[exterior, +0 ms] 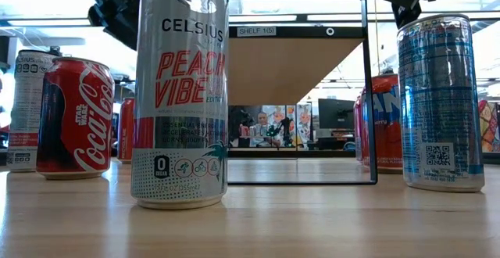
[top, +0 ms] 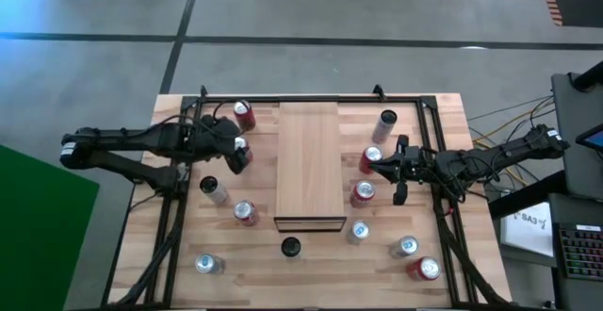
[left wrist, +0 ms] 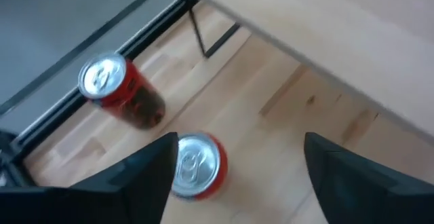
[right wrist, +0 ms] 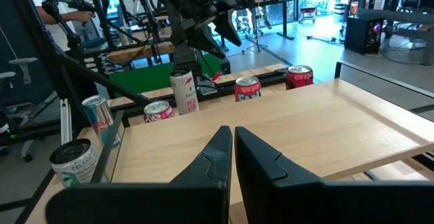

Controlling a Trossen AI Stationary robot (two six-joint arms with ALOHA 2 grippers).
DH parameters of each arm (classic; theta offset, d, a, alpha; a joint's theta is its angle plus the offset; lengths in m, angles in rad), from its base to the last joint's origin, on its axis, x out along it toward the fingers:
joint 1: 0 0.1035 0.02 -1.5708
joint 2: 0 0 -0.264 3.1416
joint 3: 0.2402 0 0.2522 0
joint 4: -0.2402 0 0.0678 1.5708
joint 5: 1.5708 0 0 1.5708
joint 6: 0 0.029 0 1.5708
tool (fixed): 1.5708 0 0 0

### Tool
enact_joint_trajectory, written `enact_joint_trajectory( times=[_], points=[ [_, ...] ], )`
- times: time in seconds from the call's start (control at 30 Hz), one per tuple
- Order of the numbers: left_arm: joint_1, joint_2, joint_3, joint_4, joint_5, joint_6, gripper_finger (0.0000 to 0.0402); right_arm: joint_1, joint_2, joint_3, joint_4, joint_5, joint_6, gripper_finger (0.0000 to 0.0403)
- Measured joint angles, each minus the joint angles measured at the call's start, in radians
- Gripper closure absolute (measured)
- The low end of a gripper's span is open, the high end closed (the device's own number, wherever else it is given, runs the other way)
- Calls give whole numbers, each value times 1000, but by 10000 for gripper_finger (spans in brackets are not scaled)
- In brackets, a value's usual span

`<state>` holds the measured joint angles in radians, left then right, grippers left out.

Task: Place canned beverage on shelf
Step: Put the top left orange soda can on the shelf

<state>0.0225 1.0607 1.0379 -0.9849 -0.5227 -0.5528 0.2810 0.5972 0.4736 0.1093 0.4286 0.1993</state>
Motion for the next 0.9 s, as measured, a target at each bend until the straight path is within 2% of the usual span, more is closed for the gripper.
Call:
enact_joint_trajectory(
  times=[0.13, 0.27, 0.6, 0.9],
  points=[
    [19, 0, 1, -48, 0, -90, 76, 0, 0, 0, 0, 0, 1, 392],
    [46, 11, -1, -51, -10, -169, 72, 0, 0, 0, 0, 0, 2, 392],
    [87, 78, -2, -59, -10, -178, 85, 0, 0, 0, 0, -1, 27, 392],
    [94, 123, -4, -108, 1, -219, 64, 0, 0, 0, 0, -1, 29, 392]
  ],
)
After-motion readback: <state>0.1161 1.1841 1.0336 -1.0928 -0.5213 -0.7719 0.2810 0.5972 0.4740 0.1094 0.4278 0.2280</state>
